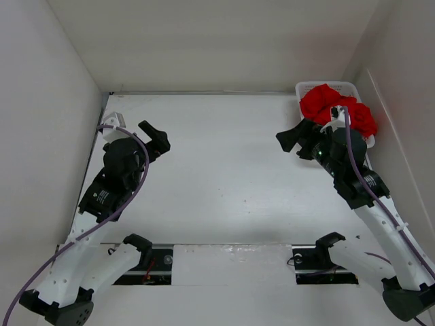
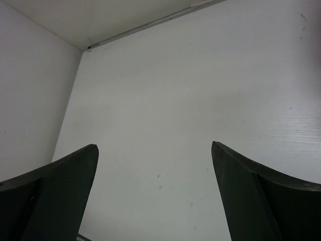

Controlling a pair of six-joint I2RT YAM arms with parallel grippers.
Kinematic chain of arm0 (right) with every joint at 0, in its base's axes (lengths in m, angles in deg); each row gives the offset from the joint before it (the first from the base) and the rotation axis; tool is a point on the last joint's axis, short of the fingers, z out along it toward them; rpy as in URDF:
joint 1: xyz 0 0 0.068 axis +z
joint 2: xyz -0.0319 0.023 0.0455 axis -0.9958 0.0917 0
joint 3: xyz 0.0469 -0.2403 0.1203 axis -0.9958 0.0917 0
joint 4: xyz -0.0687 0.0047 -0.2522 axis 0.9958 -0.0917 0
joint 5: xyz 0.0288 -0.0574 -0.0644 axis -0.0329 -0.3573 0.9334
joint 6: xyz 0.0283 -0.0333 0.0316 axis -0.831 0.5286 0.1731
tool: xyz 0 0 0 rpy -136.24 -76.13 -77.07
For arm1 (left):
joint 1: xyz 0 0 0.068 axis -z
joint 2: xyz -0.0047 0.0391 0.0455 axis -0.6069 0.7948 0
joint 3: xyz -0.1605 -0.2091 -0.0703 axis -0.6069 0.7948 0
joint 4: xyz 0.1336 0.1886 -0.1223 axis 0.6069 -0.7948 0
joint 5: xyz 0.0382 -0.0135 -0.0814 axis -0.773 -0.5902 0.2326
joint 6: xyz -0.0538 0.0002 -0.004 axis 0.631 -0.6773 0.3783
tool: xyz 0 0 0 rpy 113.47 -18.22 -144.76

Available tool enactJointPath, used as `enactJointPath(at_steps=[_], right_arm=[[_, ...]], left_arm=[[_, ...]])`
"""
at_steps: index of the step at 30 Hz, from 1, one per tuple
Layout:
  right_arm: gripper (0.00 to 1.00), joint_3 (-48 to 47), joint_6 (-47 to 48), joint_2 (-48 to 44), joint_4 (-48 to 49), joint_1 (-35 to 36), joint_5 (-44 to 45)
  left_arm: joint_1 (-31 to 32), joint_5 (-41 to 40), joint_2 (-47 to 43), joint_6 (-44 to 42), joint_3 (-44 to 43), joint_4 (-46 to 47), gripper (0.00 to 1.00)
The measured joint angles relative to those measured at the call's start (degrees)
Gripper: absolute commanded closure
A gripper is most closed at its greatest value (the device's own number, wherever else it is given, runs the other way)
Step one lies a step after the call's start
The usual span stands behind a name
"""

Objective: Fold and stack the t-shirts
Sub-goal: Grab crumpled tshirt from bin with the right arm

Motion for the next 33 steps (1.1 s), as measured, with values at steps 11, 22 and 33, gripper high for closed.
enactJointPath(at_steps=[11,22,33], right_arm=[[0.00,0.31,-0.55,-0.02,0.04,0.09,0.98],[0.00,-3.04,-1.75,8.41,-1.99,-7.87,5.75],[0.00,-27.65,-0.94,38.05,-7.37,-31.93,7.61]], left_arm=[[0.00,-0.52,-0.04,-0.35,0.00,0.00,0.00],[0.00,-0.39,1.79,-1.18,0.04,0.11,0.00],[0.00,1.62,7.43,-2.45,0.33,3.06,0.00]])
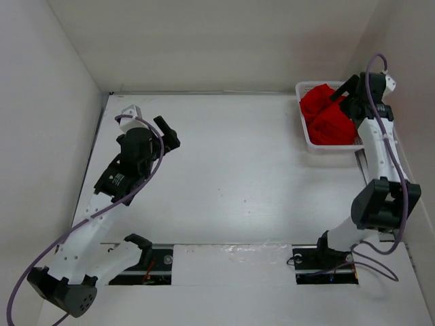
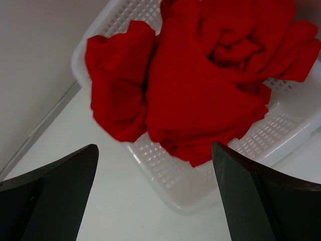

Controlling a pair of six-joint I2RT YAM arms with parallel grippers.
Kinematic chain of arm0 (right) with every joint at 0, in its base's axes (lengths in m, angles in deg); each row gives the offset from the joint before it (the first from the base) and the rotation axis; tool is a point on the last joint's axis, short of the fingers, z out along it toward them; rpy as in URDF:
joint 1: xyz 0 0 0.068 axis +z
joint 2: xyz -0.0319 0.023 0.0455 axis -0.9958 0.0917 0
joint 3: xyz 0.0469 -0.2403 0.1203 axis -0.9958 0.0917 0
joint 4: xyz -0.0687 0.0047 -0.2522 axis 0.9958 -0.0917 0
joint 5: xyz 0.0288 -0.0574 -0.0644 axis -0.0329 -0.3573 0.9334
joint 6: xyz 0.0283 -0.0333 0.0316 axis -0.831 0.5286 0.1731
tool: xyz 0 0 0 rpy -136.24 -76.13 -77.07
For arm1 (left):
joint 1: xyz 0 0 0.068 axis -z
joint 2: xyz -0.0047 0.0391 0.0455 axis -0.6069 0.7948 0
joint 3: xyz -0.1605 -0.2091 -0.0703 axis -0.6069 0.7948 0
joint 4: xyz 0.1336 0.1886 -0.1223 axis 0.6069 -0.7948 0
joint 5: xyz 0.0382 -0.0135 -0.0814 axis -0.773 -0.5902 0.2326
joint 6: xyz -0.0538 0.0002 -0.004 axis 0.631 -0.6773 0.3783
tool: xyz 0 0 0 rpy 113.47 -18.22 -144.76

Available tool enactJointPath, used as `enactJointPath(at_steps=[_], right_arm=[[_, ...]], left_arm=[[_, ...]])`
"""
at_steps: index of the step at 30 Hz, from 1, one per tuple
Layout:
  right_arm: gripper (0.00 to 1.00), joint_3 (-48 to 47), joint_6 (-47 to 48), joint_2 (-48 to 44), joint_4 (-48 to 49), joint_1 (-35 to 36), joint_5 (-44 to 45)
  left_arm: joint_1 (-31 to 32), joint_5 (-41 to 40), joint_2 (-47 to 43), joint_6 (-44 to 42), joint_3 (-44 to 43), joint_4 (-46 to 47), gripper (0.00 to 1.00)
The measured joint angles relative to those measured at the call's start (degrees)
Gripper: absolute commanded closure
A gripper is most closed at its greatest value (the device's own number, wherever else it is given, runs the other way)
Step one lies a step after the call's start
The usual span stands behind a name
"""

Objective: Fold and stack the t-shirts
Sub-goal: Grab crumpled tshirt from bin with the right arm

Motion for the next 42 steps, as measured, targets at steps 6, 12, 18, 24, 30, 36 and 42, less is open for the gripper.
enactJointPath(at_steps=[6,12,18,24,30,36,42], right_arm=[[0.00,-13.11,1.77,16.46,-3.06,-2.36,4.04],[0.07,-21.49,2.10,27.61,-5.51,-2.40,7.63],[0.33,-21.49,0.85,30.56,-8.02,-2.40,10.47],[1.00,-21.62,-0.72,32.15,-9.01,-2.36,12.90],[1.00,-21.57,-1.51,30.58,-10.05,-1.09,16.87],[1.00,-21.03,-1.70,21.62,-12.04,2.84,21.68],[1.00,-20.96,-1.44,6.51,-10.91,9.53,25.38]], left_arm=[[0.00,0.17,4.15,-0.55,0.00,1.18,0.00],[0.00,-0.09,8.28,-0.98,-0.07,2.19,0.00],[0.00,-0.70,10.03,-1.46,-0.17,2.23,0.00],[0.00,-1.20,10.80,-2.03,-1.07,2.73,0.00],[0.00,-1.29,10.88,-2.08,-1.20,3.41,0.00],[0.00,-0.74,10.88,-2.47,-1.20,3.93,0.00],[0.00,0.48,10.75,-2.64,-1.20,4.35,0.00]])
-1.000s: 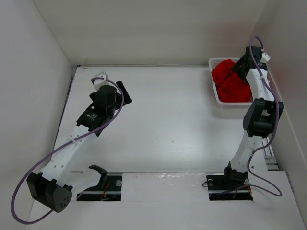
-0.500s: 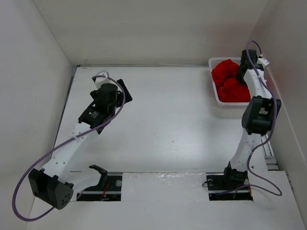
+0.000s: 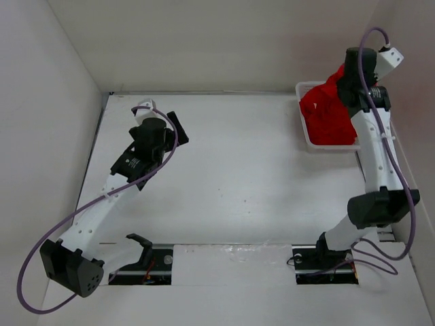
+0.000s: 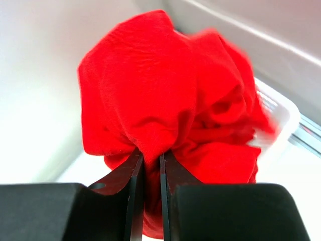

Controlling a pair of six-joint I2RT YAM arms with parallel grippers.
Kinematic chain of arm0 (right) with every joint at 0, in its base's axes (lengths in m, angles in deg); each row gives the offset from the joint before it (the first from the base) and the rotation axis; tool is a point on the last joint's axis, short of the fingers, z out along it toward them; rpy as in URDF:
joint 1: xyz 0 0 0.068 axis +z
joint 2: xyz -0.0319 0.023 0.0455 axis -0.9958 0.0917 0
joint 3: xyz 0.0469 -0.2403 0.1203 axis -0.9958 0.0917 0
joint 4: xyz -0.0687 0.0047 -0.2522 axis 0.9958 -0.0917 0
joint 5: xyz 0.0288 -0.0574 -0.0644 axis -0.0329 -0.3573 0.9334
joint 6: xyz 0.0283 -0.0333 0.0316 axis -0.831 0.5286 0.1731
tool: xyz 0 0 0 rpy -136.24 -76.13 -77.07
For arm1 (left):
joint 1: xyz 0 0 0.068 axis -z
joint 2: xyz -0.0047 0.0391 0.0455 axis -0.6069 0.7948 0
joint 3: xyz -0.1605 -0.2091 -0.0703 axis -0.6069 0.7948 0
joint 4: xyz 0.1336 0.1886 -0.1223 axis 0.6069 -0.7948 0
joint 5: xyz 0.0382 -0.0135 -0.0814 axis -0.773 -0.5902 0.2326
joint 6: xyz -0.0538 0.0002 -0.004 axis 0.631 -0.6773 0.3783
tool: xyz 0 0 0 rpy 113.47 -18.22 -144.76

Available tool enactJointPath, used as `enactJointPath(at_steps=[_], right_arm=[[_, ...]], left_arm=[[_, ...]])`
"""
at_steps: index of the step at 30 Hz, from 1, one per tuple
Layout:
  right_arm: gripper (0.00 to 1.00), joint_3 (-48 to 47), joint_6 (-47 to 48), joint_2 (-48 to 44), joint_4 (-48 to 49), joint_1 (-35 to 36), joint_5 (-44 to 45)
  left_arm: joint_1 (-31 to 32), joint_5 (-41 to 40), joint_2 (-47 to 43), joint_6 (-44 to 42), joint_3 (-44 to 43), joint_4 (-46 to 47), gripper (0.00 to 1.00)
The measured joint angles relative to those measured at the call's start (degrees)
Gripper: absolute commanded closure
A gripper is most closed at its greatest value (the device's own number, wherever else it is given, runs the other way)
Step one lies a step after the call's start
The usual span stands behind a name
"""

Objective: Fold and stack the t-shirts
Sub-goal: Grab crumpled tshirt from bin with the right arm, then move the tshirt to the center of the board

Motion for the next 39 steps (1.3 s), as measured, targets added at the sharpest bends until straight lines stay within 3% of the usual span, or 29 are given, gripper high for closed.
enactJointPath(at_steps=[9,15,23,30,31,35,36,39], right_arm=[[1.00,-12.11,9.09,-6.64,5.79,6.99,-3.80],[1.00,-19.76,16.85,-6.78,7.78,19.65,-11.80],[0.98,-9.09,21.14,-6.10,10.54,39.80,-17.09],[0.96,7.21,18.03,-0.87,15.34,48.04,-19.78],[0.93,9.16,16.98,0.31,15.89,48.48,-20.00],[0.55,15.37,13.29,5.22,16.90,49.13,-19.98],[0.38,16.26,12.52,6.56,16.85,49.27,-19.45],[0.14,17.44,10.51,9.90,16.46,49.66,-17.49]], left_arm=[[0.00,1.11,-3.08,0.00,0.00,0.00,0.00],[0.00,1.05,-6.05,1.73,0.00,-0.96,0.00],[-0.33,-0.63,-11.17,6.75,0.00,-7.87,0.00],[-0.42,-4.33,-16.94,11.06,0.04,-15.08,0.00],[-0.42,-4.72,-17.35,11.50,0.13,-15.91,0.00],[-0.42,-5.35,-17.94,12.66,1.64,-17.99,0.00],[-0.39,-5.25,-17.99,12.76,2.25,-18.34,0.00],[-0.42,-4.17,-17.92,13.09,4.24,-18.88,0.00]])
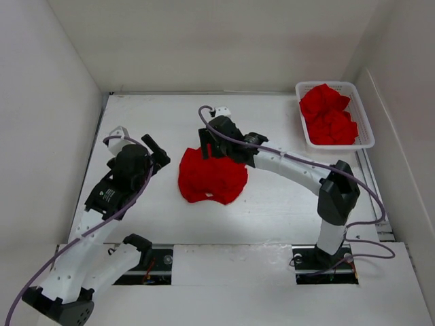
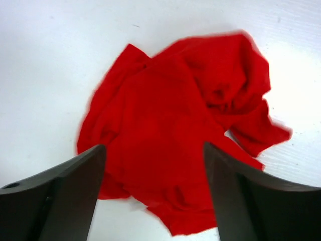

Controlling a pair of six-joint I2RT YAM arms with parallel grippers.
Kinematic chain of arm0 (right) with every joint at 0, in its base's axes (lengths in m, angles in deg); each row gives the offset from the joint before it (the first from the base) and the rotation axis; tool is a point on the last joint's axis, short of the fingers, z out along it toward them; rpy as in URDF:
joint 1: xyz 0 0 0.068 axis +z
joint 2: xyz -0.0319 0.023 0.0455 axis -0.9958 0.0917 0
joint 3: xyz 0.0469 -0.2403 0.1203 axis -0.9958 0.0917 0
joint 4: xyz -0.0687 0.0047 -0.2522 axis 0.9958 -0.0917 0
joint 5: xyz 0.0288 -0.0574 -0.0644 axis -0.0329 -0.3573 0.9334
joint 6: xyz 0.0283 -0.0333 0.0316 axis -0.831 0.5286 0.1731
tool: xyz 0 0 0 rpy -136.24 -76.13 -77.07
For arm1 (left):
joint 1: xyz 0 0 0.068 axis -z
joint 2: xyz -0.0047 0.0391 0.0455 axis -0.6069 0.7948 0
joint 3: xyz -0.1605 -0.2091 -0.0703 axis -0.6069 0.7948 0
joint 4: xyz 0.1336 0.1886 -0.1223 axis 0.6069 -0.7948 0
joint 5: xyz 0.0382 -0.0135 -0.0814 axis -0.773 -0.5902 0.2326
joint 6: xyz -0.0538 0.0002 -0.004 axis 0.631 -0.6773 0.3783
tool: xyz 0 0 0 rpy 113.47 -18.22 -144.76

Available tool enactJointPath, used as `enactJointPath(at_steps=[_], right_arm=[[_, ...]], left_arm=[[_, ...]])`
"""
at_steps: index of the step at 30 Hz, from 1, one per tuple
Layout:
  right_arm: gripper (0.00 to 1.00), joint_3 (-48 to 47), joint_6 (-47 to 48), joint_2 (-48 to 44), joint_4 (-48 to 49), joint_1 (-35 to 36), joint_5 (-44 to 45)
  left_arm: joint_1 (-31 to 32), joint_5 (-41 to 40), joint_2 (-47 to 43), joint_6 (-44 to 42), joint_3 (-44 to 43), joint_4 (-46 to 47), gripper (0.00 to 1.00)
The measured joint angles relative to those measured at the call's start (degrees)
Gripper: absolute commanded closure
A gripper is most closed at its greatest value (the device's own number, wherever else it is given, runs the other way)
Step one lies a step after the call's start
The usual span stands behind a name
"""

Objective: Fold and stack the t-shirts
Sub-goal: Move the tshirt to the center of the board, then flatten out the tshirt

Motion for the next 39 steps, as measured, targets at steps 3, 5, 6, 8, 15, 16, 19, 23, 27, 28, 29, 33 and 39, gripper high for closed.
enactJointPath(at_steps=[3,5,6,8,15,16,19,23,27,28,29,33,39], right_arm=[[0.09,0.00,-1.31,1.22,-1.29,0.44,1.60],[0.01,-0.07,-2.19,1.07,-1.64,0.55,2.32],[0.01,-0.07,-2.43,0.85,-1.77,0.68,2.51],[0.01,0.04,-2.91,-0.07,-2.03,0.68,2.80],[0.01,6.01,-5.46,-11.21,-0.76,-2.99,-2.60],[0.01,6.80,-5.86,-12.37,-0.42,-4.02,-4.22],[0.01,10.43,-6.49,-16.35,0.59,-9.46,-6.80],[0.01,12.83,-7.13,-16.85,0.13,-12.09,-5.49],[0.01,12.87,-6.62,-15.06,-1.62,-9.66,-0.61],[0.01,12.09,-6.38,-13.86,-2.40,-8.17,1.49],[0.01,11.17,-6.14,-12.39,-3.06,-6.88,2.89],[0.01,4.52,-5.33,-4.13,-6.01,-1.40,7.04],[0.01,-4.70,-5.42,6.88,-9.22,1.53,6.38]], left_arm=[[0.00,1.81,0.79,0.31,2.16,-0.02,0.00],[0.00,2.95,1.53,0.35,3.32,0.09,0.00],[0.00,3.56,1.92,0.39,3.82,0.28,0.00],[0.02,4.59,2.75,0.39,4.48,0.55,0.00],[0.00,7.85,6.05,-0.20,5.66,3.02,0.00],[0.00,8.46,6.40,-0.24,6.19,3.63,0.00],[0.00,10.82,6.97,-0.39,8.35,5.66,0.00],[0.15,13.55,8.02,0.04,12.00,8.37,0.00],[0.15,16.15,10.05,0.70,16.00,11.06,0.04],[0.15,16.90,10.45,0.92,17.29,12.24,0.06],[0.15,17.62,10.82,1.09,18.49,13.14,0.08],[0.15,20.92,12.11,1.40,23.43,18.16,0.15],[0.17,23.34,15.43,1.66,27.06,24.55,0.23]])
